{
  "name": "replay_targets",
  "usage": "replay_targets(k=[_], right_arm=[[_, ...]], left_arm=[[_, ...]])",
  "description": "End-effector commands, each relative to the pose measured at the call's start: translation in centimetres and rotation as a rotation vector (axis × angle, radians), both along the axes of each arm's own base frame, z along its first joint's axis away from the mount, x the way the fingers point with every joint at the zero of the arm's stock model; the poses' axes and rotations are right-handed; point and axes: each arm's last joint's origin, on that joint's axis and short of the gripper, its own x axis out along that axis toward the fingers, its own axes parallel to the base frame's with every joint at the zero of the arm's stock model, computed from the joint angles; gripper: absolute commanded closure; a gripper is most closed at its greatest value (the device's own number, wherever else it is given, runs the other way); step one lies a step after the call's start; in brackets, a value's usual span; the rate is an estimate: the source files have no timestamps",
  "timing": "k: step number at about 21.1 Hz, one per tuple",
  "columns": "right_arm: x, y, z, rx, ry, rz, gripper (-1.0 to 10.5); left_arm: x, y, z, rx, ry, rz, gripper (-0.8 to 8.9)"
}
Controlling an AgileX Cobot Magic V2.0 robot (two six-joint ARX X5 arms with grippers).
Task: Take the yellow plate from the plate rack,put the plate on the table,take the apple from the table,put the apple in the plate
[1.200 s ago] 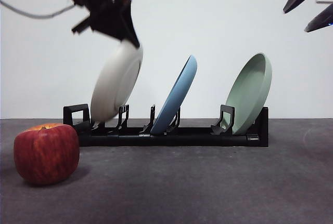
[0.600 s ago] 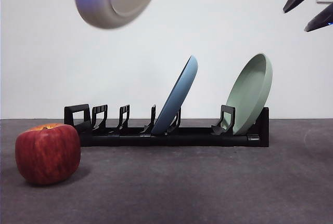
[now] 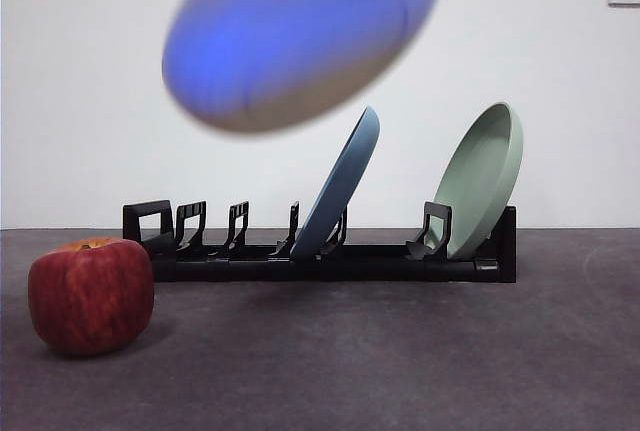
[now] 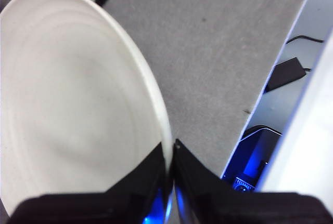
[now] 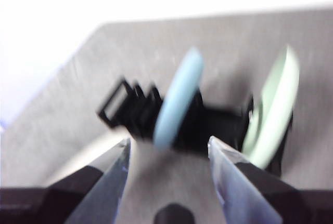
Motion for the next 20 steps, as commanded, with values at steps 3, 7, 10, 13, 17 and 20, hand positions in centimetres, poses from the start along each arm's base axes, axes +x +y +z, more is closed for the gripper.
replay_targets(k=[3, 7, 10, 13, 17, 20], right_arm=[[-0.7, -0.1, 2.3, 0.018, -0.049, -0.008, 6.9], [-0.9, -0.1, 2.9, 0.02, -0.066, -0.008, 6.9], [-1.0, -0.1, 3.0, 0.02, -0.069, -0.008, 6.9], [-0.9, -0.1, 3.0, 0.02, -0.069, -0.007, 6.9], [-0.9, -0.1, 3.0, 0.019, -0.069, -0.007, 6.9], [-0.9, -0.1, 3.0, 0.019, -0.069, -0.007, 6.9]], left_arm=[[0.3, -1.0, -6.6, 0.014, 0.009, 0.038, 8.22], [0.8, -2.0, -10.3, 0.063, 0.039, 0.031, 8.22], [0.9, -3.2, -12.8, 0.128, 0.063, 0.014, 8.22], [0.7, -4.3, -14.8, 0.167, 0.077, -0.006, 8.22], [0.2, -5.3, -16.9, 0.209, 0.094, -0.03, 8.22], [-0.2, -5.6, -17.7, 0.236, 0.109, -0.047, 8.13]])
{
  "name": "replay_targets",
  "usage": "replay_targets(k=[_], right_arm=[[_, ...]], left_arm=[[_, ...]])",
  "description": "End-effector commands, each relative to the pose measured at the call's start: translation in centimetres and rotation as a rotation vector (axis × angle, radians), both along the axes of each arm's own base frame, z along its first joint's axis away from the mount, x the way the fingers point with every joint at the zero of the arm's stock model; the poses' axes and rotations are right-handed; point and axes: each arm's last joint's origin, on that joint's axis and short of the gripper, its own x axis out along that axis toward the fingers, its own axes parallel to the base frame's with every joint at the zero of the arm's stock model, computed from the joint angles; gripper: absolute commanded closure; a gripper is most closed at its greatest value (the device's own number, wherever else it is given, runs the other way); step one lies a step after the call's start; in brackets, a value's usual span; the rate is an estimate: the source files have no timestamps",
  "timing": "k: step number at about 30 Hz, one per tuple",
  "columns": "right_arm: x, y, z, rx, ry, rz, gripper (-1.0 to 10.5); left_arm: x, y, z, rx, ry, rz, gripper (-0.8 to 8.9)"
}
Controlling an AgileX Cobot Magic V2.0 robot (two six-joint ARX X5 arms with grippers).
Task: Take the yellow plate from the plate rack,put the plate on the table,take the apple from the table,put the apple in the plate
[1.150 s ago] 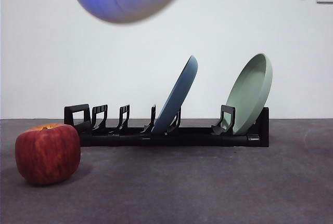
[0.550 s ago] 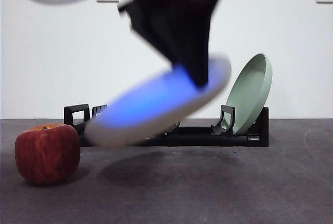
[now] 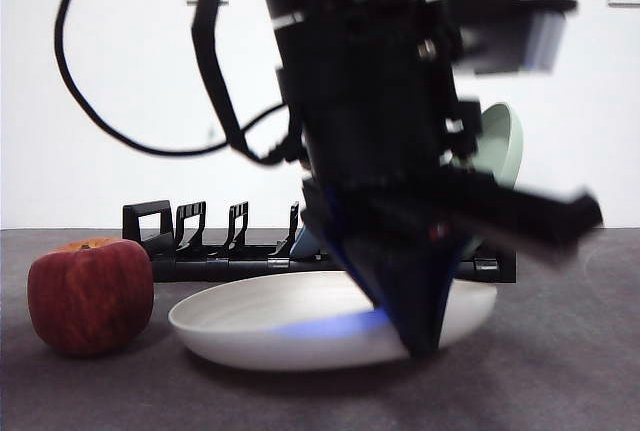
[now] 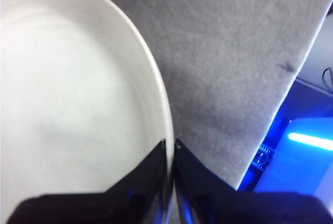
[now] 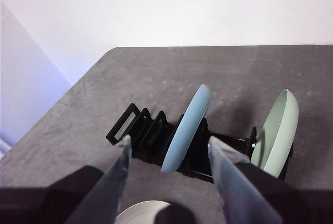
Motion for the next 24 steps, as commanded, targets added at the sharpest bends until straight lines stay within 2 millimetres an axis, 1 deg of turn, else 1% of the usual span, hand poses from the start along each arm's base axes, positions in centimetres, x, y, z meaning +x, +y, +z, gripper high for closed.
replay_targets(k=[1, 2, 3, 5, 6, 8, 11, 13, 17, 20, 21, 23, 24], right_arm=[[0.0, 0.0, 0.1, 0.005, -0.002, -0.004, 6.9], [0.0, 0.0, 0.1, 0.005, -0.002, -0.003, 6.9], [0.0, 0.0, 0.1, 0.005, -0.002, -0.003, 6.9], [0.0, 0.0, 0.1, 0.005, -0.003, -0.003, 6.9], [0.0, 0.0, 0.1, 0.005, -0.003, -0.003, 6.9], [0.0, 0.0, 0.1, 0.005, -0.003, -0.003, 6.9], [0.0, 0.0, 0.1, 0.005, -0.002, -0.001, 6.9], [0.0, 0.1, 0.2, 0.005, -0.004, 0.003, 6.9], [0.0, 0.5, 0.3, 0.008, -0.016, 0.028, 6.9], [-0.1, 1.1, 0.5, 0.011, -0.038, 0.057, 6.9], [-0.2, 1.3, 0.5, 0.011, -0.041, 0.069, 6.9], [-0.3, 1.9, 0.6, 0.013, -0.05, 0.101, 6.9], [-0.3, 2.2, 0.6, 0.014, -0.054, 0.117, 6.9]], left_arm=[[-0.5, -0.2, -1.0, 0.017, 0.046, -0.017, 8.04], [-0.5, -0.2, -1.0, 0.017, 0.048, -0.018, 7.58], [-0.5, -0.2, -1.0, 0.016, 0.047, -0.018, 6.9], [-0.5, -0.3, -1.0, 0.008, 0.048, -0.007, 5.19], [-0.4, -0.2, -0.9, 0.005, 0.048, 0.007, 4.91], [-0.3, -0.1, -0.3, -0.02, 0.049, 0.038, 4.95], [-0.3, 0.0, 1.4, -0.087, 0.021, 0.039, 4.95], [-0.3, 0.2, 3.3, -0.151, -0.012, 0.041, 4.95], [-0.4, 1.3, 8.5, -0.305, -0.122, 0.07, 5.0], [-0.2, 3.5, 12.9, -0.416, -0.227, 0.109, 5.0], [-0.1, 4.3, 14.0, -0.445, -0.249, 0.121, 5.0], [0.2, 6.5, 16.4, -0.509, -0.306, 0.174, 5.0], [0.5, 7.5, 17.2, -0.53, -0.33, 0.197, 5.0]])
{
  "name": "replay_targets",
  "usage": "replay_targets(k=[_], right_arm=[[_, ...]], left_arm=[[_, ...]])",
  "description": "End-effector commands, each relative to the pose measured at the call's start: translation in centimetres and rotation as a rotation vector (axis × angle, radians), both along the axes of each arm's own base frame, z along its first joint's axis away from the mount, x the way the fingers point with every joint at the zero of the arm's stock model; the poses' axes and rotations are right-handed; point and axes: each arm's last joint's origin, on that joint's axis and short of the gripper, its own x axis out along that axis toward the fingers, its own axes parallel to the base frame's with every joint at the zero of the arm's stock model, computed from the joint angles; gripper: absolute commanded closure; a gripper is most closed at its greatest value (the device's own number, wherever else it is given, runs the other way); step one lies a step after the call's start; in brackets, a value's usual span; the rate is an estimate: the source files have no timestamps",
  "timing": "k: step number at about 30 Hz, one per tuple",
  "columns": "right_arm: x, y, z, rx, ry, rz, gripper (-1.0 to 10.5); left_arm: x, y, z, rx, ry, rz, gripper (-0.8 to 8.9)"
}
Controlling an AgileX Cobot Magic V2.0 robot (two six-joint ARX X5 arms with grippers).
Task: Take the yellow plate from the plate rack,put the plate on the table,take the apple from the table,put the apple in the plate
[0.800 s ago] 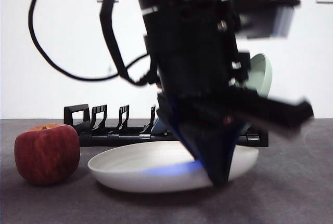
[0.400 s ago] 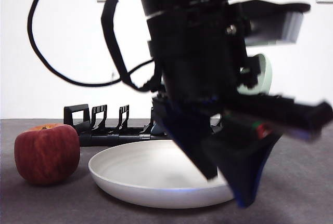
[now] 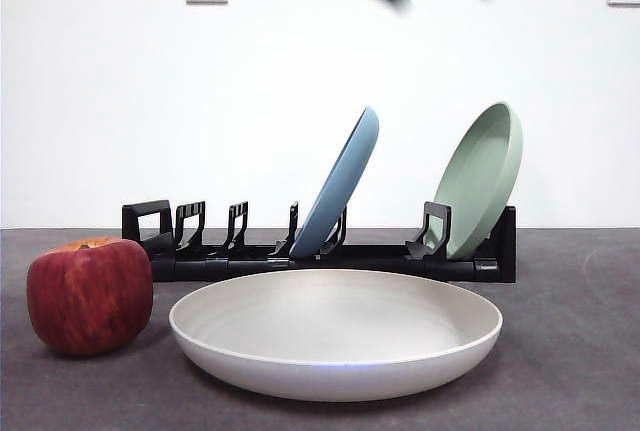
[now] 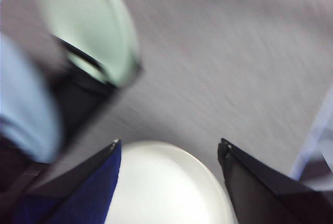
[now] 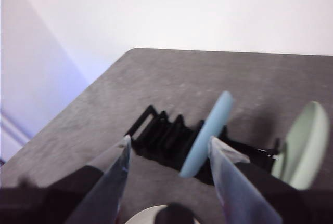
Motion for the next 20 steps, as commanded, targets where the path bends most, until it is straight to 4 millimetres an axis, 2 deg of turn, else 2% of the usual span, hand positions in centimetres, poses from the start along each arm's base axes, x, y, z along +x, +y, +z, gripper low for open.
replay_targets(k=[1, 3, 5, 11, 16, 20], right_arm=[[-0.1, 1.0, 0.3, 0.01, -0.019, 0.048, 6.9], [-0.1, 1.7, 0.4, 0.012, -0.031, 0.086, 6.8], [0.0, 2.7, 0.3, 0.013, -0.033, 0.13, 6.1], [0.7, 6.9, -0.2, -0.031, -0.002, 0.23, 4.5], [1.4, 11.7, -0.8, -0.13, -0.011, 0.305, 4.4], [2.0, 15.9, -2.0, -0.22, -0.012, 0.35, 4.4]], left_arm=[[0.7, 3.1, 2.2, -0.044, -0.06, 0.077, 5.0], [1.2, 5.7, 3.7, -0.077, -0.103, 0.153, 5.0], [1.5, 8.7, 5.1, -0.104, -0.14, 0.252, 5.0], [1.1, 16.4, 7.4, -0.111, -0.212, 0.515, 5.0], [-0.9, 20.8, 8.3, -0.094, -0.269, 0.691, 5.0], [-2.6, 22.7, 8.8, -0.109, -0.299, 0.769, 5.0]])
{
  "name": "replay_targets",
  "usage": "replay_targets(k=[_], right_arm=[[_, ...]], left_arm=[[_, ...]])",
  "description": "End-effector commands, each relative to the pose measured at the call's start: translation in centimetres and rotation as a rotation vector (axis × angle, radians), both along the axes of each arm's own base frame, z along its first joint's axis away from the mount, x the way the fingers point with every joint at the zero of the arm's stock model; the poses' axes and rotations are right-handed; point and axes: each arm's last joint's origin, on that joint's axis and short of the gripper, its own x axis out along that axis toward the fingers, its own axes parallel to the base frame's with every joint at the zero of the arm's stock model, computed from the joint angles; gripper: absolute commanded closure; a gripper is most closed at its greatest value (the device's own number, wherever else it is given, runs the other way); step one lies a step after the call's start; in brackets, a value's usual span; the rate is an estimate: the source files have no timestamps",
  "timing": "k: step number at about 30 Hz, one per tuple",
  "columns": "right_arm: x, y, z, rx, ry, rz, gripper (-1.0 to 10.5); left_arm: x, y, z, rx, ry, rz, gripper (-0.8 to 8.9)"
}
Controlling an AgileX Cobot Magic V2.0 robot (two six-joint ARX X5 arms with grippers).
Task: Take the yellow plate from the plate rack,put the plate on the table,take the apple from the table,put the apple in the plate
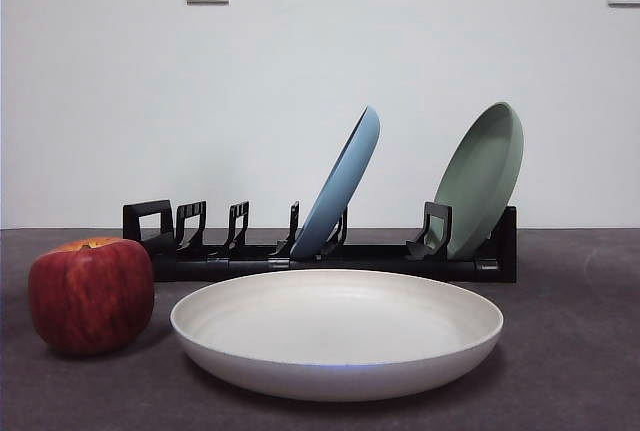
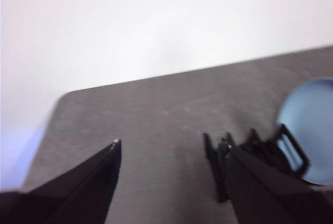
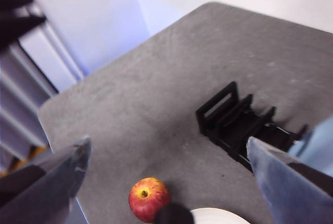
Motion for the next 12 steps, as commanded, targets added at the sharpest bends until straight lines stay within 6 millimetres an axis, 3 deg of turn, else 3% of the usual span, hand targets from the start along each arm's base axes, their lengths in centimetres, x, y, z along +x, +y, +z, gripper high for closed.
replay_targets(k=[1, 6, 12], right_arm=[[0.5, 3.2, -1.2, -0.08, -0.024, 0.043, 4.4], [1.2, 8.4, -4.6, -0.219, -0.006, 0.098, 4.4], [1.6, 13.2, -9.7, -0.355, 0.043, 0.171, 4.4]], left_arm=[[-1.0, 0.9, 0.1, 0.005, -0.015, 0.033, 5.0], [-2.6, 1.8, 0.0, 0.007, -0.009, 0.054, 5.0], [-3.1, 2.0, -0.6, 0.029, 0.051, 0.054, 5.0]])
